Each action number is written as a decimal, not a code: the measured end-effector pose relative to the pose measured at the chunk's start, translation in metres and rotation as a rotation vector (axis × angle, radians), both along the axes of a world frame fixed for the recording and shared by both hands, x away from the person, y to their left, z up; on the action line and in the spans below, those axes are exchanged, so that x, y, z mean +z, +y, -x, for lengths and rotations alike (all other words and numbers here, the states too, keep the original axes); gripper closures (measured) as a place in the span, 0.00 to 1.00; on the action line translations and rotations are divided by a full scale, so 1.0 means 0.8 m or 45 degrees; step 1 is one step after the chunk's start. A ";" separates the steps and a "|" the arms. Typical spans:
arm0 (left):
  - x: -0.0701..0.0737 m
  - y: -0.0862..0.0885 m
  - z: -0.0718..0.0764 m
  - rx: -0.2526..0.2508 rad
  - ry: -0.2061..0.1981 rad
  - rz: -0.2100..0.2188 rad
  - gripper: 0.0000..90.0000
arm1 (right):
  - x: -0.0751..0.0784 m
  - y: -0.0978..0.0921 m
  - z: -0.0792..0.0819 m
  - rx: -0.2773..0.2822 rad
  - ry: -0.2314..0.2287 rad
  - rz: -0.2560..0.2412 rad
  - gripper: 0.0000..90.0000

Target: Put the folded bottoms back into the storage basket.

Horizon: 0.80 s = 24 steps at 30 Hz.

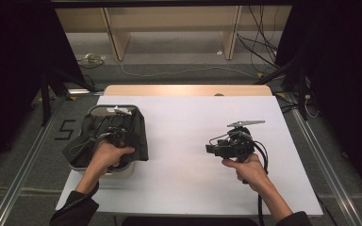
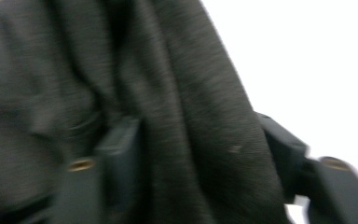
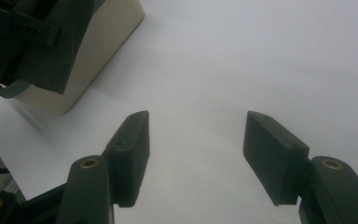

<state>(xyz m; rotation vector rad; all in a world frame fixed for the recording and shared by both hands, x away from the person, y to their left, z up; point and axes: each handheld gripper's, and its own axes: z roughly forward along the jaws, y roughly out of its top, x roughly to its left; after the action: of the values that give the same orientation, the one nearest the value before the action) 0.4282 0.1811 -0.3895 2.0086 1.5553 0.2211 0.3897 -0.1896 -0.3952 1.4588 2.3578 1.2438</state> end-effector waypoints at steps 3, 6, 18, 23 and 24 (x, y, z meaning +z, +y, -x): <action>0.004 0.012 0.004 0.023 -0.029 0.011 0.78 | -0.002 -0.001 0.001 0.002 0.005 0.007 0.47; 0.007 0.024 0.009 -0.001 -0.026 -0.014 0.87 | -0.004 -0.002 0.001 -0.003 0.010 0.010 0.47; -0.034 0.037 -0.009 -0.010 0.095 -0.133 0.90 | -0.006 -0.010 0.004 -0.019 0.015 0.014 0.47; -0.056 0.031 -0.028 -0.003 0.154 -0.221 0.90 | -0.006 -0.011 0.004 -0.023 0.015 0.013 0.47; -0.057 0.030 -0.033 -0.001 0.165 -0.227 0.90 | -0.006 -0.011 0.004 -0.023 0.015 0.012 0.47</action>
<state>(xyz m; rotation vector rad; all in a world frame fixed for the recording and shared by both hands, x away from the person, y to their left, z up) 0.4542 0.2048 -0.4348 2.1992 1.6657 0.2414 0.3867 -0.1984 -0.4004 1.4858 2.3493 1.2219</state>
